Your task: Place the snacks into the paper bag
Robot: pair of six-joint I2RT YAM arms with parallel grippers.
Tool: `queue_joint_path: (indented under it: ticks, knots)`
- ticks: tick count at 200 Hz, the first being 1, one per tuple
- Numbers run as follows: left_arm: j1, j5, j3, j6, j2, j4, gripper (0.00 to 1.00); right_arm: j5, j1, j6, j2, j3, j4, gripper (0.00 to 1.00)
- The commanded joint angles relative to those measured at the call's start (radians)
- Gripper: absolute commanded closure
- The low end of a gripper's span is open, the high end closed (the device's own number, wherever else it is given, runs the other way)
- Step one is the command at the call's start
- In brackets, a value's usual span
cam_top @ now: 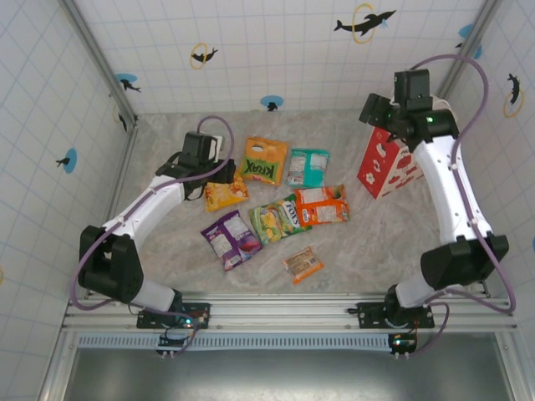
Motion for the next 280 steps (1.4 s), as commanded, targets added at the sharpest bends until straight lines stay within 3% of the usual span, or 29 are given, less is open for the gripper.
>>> queue_joint_path:
  ticks: [1, 62, 111, 153, 224, 280]
  knots:
    - [-0.007, -0.007, 0.030, 0.030, 0.008, -0.008, 0.21, 0.012, -0.023, 0.046, 0.074, 0.083, 0.038, 0.08]
    - [-0.006, -0.015, 0.010, 0.033, 0.030, 0.013, 0.20, 0.142, -0.046, 0.070, 0.249, 0.214, -0.015, 0.14]
    - [-0.006, -0.022, -0.004, -0.008, 0.039, 0.066, 0.19, 0.106, -0.068, 0.090, 0.319, 0.217, 0.023, 0.22]
    - [-0.006, -0.063, -0.012, -0.024, 0.042, 0.066, 0.19, 0.090, -0.070, 0.076, 0.359, 0.217, 0.037, 0.40]
    - [-0.006, -0.087, -0.008, -0.024, 0.038, 0.055, 0.20, 0.047, -0.068, -0.024, 0.320, 0.214, -0.007, 0.98]
    - [-0.006, -0.074, -0.015, -0.037, 0.025, 0.052, 0.21, -0.049, -0.061, -0.228, 0.171, 0.133, -0.134, 1.00]
